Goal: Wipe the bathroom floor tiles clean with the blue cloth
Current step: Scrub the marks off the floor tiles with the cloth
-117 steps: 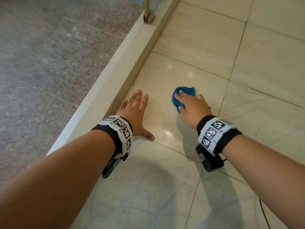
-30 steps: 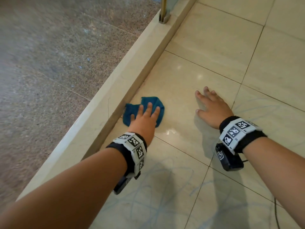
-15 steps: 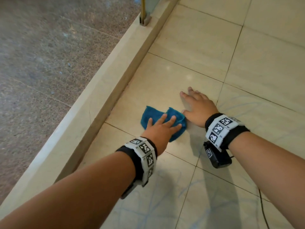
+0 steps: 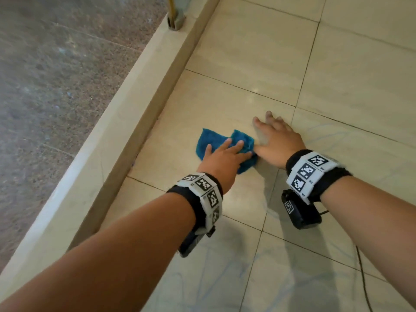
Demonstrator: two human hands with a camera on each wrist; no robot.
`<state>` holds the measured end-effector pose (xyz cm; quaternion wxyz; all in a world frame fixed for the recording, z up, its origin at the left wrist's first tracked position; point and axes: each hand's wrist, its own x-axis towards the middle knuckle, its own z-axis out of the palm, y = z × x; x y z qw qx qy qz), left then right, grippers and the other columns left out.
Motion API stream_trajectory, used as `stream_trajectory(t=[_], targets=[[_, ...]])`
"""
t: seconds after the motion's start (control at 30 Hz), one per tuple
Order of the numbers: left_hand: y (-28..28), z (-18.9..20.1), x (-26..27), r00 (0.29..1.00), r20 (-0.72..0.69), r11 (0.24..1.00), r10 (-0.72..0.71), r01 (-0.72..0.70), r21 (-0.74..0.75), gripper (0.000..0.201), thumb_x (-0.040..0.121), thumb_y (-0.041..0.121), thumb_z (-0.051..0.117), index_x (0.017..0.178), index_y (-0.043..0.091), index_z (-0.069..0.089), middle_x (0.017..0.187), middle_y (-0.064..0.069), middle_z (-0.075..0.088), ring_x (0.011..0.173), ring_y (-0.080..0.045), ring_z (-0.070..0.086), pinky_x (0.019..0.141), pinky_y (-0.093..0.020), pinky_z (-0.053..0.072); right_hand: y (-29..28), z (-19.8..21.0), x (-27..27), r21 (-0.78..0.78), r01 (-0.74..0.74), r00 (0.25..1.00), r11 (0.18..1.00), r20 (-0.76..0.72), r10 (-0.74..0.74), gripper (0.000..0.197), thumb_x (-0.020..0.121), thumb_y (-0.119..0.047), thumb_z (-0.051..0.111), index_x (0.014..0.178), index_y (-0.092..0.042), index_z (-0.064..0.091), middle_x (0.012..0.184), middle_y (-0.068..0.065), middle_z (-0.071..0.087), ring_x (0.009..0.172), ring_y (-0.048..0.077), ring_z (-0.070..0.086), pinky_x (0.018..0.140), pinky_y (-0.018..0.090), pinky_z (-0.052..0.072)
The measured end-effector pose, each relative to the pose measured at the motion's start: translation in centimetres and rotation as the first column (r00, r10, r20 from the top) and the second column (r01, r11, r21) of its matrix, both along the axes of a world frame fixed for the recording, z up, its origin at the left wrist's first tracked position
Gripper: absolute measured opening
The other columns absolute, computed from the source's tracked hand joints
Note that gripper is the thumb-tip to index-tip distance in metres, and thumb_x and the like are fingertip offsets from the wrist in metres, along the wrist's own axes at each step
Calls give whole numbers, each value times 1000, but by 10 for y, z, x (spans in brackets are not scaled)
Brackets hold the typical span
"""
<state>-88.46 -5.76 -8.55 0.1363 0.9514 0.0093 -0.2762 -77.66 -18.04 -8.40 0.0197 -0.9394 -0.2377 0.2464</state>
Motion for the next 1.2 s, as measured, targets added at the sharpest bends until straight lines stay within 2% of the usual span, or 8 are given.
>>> stream_trajectory(t=[0.13, 0.2, 0.4, 0.63, 0.7, 0.9, 1.1, 1.2], targets=[[49, 7, 28, 969, -3, 969, 246, -245, 27, 57, 105, 15, 33, 154, 32, 9, 162, 3, -2, 149, -25, -1, 115, -58, 14, -4, 3, 1, -10, -31, 999, 999, -6, 31, 73, 90, -47, 48, 148, -37, 6, 159, -4, -6, 146, 23, 2, 114, 42, 17], [56, 8, 35, 957, -39, 957, 287, -285, 47, 59, 104, 15, 34, 154, 31, 6, 162, 1, -6, 149, -27, -3, 116, -58, 15, -4, 3, 1, -11, -36, 999, 999, -1, 36, 72, 91, -48, 47, 148, -37, 5, 159, -4, -6, 146, 23, 2, 114, 43, 17], [1, 0, 24, 998, 8, 998, 56, -56, 20, 63, 103, 14, 37, 153, 36, 5, 162, 6, -7, 149, -23, -7, 116, -57, 7, -6, 3, 1, 3, -29, 1000, 1000, 6, 29, 69, 90, -46, 45, 147, -41, 6, 159, -6, -5, 145, 22, 4, 115, 45, 19], [69, 3, 51, 938, -32, 939, 344, -343, 41, 59, 104, 18, 34, 154, 30, 6, 162, -2, -5, 149, -29, -1, 117, -55, 16, -8, 4, 3, -9, -70, 997, 998, -12, 70, 69, 92, -43, 43, 148, -38, 4, 159, -4, -6, 145, 24, 2, 114, 46, 20], [56, 4, 48, 944, -19, 942, 330, -328, 65, 61, 104, 16, 34, 154, 30, 3, 162, -2, -7, 148, -29, -4, 117, -55, 14, -8, 3, 3, -2, -67, 998, 998, -13, 67, 68, 92, -42, 43, 148, -38, 4, 159, -5, -6, 145, 24, 2, 114, 46, 20], [4, 5, 51, 995, -1, 995, 98, -98, 9, 59, 104, 17, 34, 153, 35, 6, 162, 4, -7, 149, -24, -6, 118, -53, 8, -9, 0, 3, 31, -49, 999, 998, -6, 49, 68, 91, -43, 45, 148, -38, 7, 159, -5, -6, 146, 22, 1, 115, 46, 19], [48, 8, 91, 959, -47, 961, 278, -278, 12, 60, 104, 19, 38, 154, 32, 8, 162, -1, -6, 148, -30, -3, 117, -55, 14, -10, 0, 2, 8, -86, 996, 996, 7, 86, 67, 94, -42, 41, 148, -37, 2, 159, -4, -7, 146, 24, 1, 114, 47, 21], [39, 11, 91, 962, -49, 964, 267, -266, 26, 63, 103, 17, 40, 154, 33, 7, 162, 0, -7, 148, -29, -6, 116, -59, 11, -10, 0, 2, -12, -94, 996, 995, -3, 94, 67, 94, -42, 40, 148, -37, 1, 158, -4, -8, 146, 23, 0, 113, 46, 19]])
